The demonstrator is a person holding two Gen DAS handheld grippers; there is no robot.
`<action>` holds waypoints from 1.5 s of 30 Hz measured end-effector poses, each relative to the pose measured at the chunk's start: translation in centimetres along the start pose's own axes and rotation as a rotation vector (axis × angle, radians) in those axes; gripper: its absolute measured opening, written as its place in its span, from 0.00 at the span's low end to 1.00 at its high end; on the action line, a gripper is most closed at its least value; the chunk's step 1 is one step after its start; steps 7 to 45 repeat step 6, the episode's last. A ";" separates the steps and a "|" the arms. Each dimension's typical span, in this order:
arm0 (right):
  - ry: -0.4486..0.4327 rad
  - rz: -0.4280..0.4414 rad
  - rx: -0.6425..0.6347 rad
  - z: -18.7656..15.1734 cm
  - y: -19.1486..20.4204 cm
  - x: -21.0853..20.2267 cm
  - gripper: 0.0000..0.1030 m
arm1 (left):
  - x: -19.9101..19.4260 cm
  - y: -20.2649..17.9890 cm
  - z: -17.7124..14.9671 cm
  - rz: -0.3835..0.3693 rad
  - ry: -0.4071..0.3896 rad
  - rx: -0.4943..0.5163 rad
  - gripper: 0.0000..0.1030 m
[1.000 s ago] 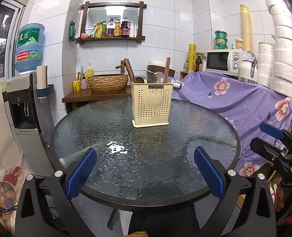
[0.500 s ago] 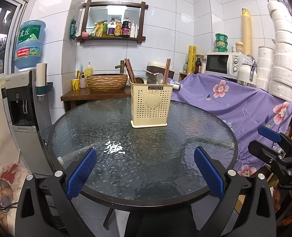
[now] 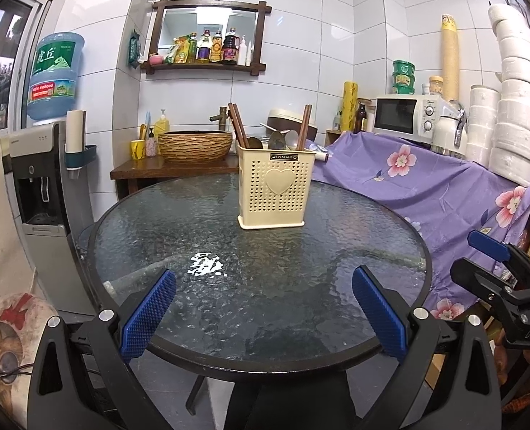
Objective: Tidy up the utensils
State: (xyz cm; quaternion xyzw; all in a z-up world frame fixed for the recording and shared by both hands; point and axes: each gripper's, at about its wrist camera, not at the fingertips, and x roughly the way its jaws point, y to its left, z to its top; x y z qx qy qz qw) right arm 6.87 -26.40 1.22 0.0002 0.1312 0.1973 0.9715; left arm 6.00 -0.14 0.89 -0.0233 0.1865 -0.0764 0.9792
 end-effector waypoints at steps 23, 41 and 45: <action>0.002 0.000 0.000 0.0 -0.2 0.1 0.95 | 0.1 0.0 0.1 0.022 0.003 0.001 0.94; 0.002 0.000 0.000 0.0 -0.2 0.1 0.95 | 0.1 0.0 0.1 0.022 0.003 0.001 0.94; 0.002 0.000 0.000 0.0 -0.2 0.1 0.95 | 0.1 0.0 0.1 0.022 0.003 0.001 0.94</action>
